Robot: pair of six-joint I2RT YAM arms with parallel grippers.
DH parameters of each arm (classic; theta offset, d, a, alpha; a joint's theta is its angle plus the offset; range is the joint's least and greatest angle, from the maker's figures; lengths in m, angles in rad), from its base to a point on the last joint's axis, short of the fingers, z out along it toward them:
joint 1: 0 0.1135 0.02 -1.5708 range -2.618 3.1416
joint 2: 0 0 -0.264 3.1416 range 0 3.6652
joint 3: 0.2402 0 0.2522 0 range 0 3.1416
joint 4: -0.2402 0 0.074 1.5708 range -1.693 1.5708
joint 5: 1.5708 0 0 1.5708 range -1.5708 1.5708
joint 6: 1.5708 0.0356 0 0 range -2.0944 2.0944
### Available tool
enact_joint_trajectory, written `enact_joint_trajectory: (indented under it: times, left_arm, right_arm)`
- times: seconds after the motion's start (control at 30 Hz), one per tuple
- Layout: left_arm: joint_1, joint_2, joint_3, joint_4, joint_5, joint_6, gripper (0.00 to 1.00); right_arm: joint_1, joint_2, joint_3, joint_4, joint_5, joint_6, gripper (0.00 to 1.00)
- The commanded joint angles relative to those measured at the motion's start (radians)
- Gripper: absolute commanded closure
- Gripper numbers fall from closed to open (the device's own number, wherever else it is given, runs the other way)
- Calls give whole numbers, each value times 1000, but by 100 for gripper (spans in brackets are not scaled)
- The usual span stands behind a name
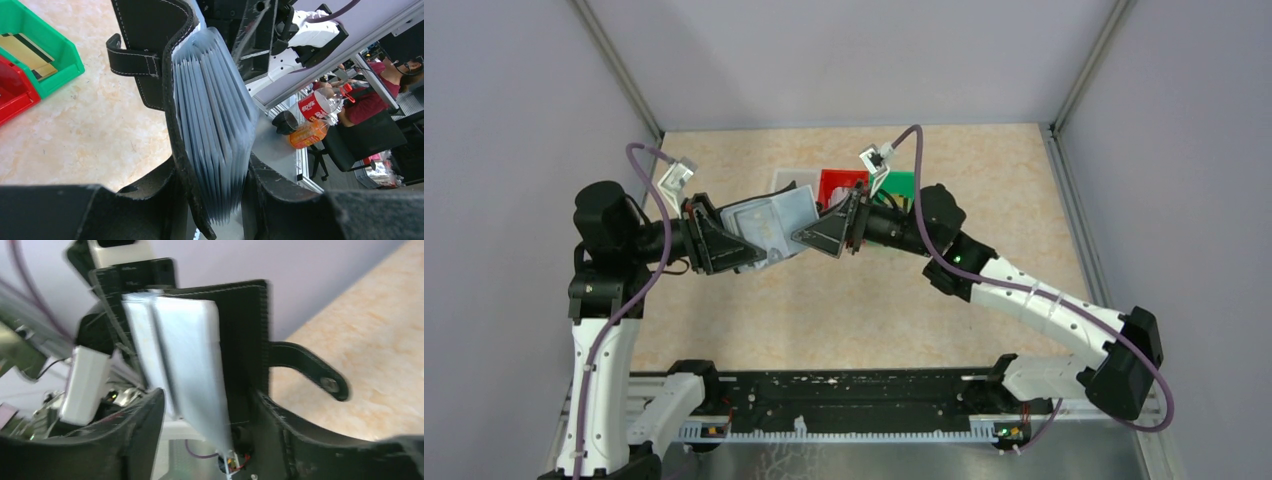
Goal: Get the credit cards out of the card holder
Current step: Place the credit card in the storage box, then remove the credit card from the card holder.
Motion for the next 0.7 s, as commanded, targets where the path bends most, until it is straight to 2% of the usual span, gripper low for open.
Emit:
enact_joint_trajectory:
  times: [0.0, 0.03, 0.13, 0.33, 0.57, 0.67]
  left_arm:
    - [-4, -17, 30, 48, 46, -11, 100]
    - [-4, -17, 33, 49, 52, -15, 100]
    - [-4, -18, 42, 60, 70, -29, 100]
    - [-4, -24, 28, 146, 92, -101, 100]
    - [-4, -32, 23, 207, 123, -173, 100]
    - [-4, -38, 20, 203, 103, -178, 100]
  right_arm:
    - [9, -36, 87, -226, 172, -150, 33]
    - [9, -47, 101, -297, 234, -199, 26]
    - [10, -95, 97, -416, 342, -246, 17]
    - [9, -118, -2, -207, 208, -121, 3]
    - [10, -101, -71, 127, 70, 58, 2]
    - [16, -90, -52, 144, 59, 87, 11]
